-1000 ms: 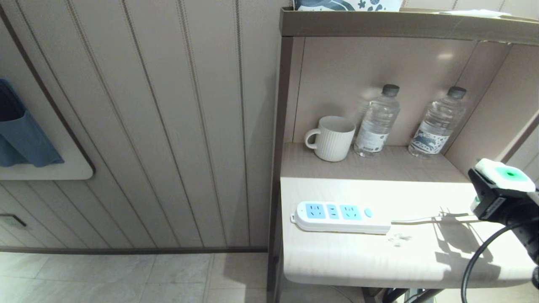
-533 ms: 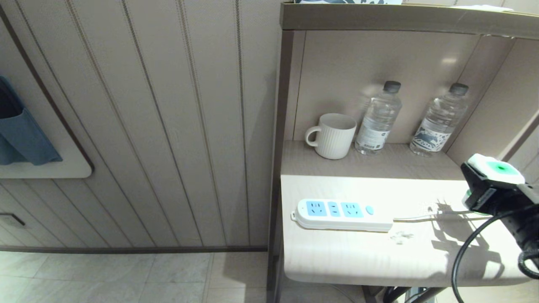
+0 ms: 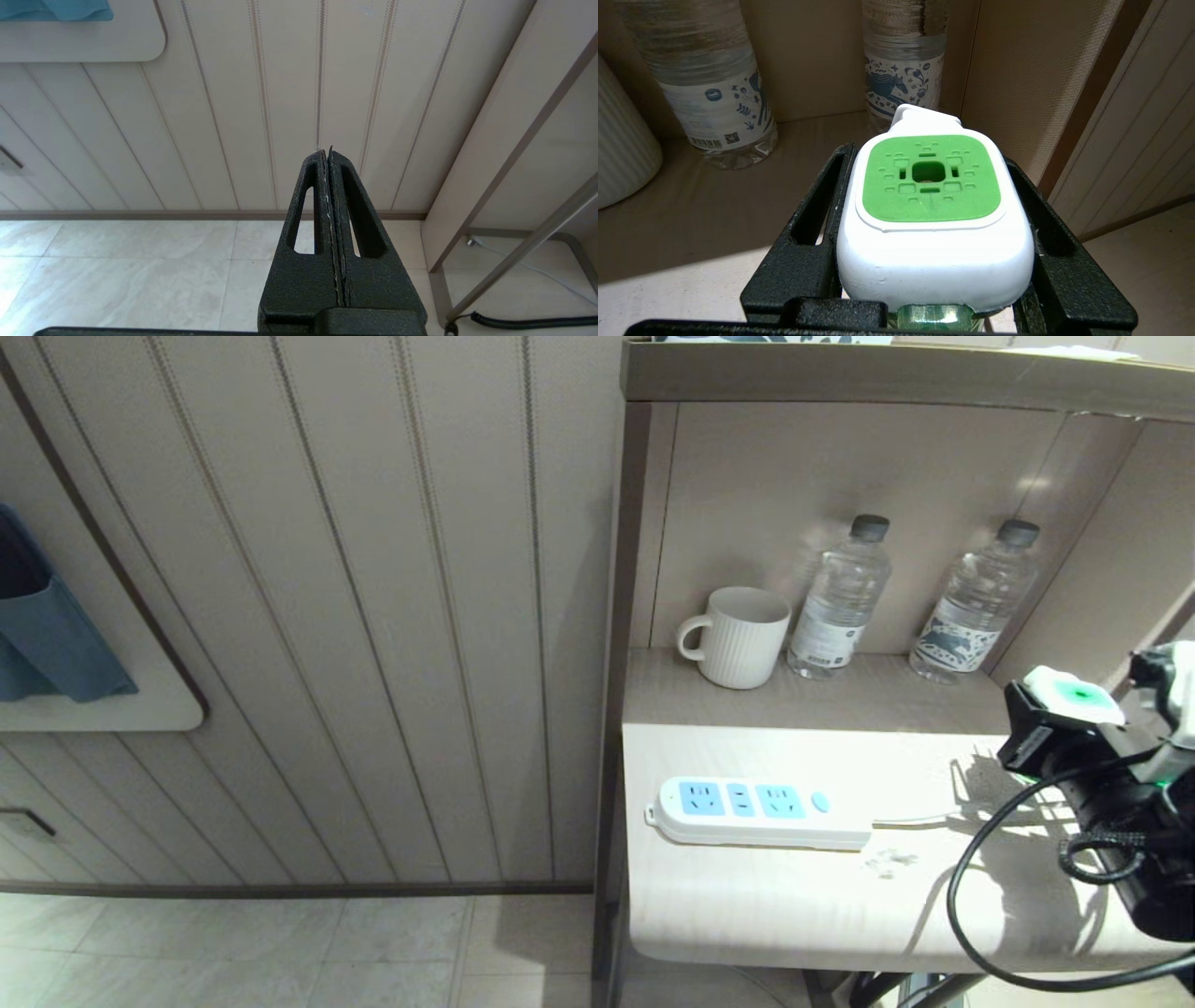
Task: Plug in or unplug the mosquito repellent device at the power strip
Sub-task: Place the mosquito repellent liquid on the table
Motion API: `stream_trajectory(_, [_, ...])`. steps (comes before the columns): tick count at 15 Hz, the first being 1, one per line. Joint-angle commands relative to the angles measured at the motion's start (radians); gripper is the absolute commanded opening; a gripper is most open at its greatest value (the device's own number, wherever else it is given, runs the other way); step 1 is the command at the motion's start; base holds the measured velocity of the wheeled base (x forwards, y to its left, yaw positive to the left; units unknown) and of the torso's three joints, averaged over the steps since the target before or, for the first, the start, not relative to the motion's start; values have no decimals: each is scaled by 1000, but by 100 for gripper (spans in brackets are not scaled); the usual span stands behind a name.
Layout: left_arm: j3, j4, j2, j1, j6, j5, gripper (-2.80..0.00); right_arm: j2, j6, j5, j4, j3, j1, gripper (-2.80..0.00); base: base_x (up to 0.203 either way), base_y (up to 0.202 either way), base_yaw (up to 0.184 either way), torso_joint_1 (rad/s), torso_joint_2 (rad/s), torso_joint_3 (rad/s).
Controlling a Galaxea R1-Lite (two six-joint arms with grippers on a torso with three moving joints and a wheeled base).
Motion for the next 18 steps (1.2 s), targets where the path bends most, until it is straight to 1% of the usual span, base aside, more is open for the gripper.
stream_trajectory(1, [0,0,2,0,0,0,-280,78,-1,-3,-47,-36,-5,-280,0,0,0,0,0,0])
stream_trajectory(4, [0,0,2,0,0,0,-280,132,-3,-5,-47,-88,-4,-280,0,0,0,0,0,0])
stream_trajectory(12, [0,0,2,0,0,0,-280,283,-3,-57,-47,-243,-6,-280,0,0,0,0,0,0])
stream_trajectory(18, [0,0,2,0,0,0,-280,283,-2,-84,-48,-250,-3,-280,0,0,0,0,0,0])
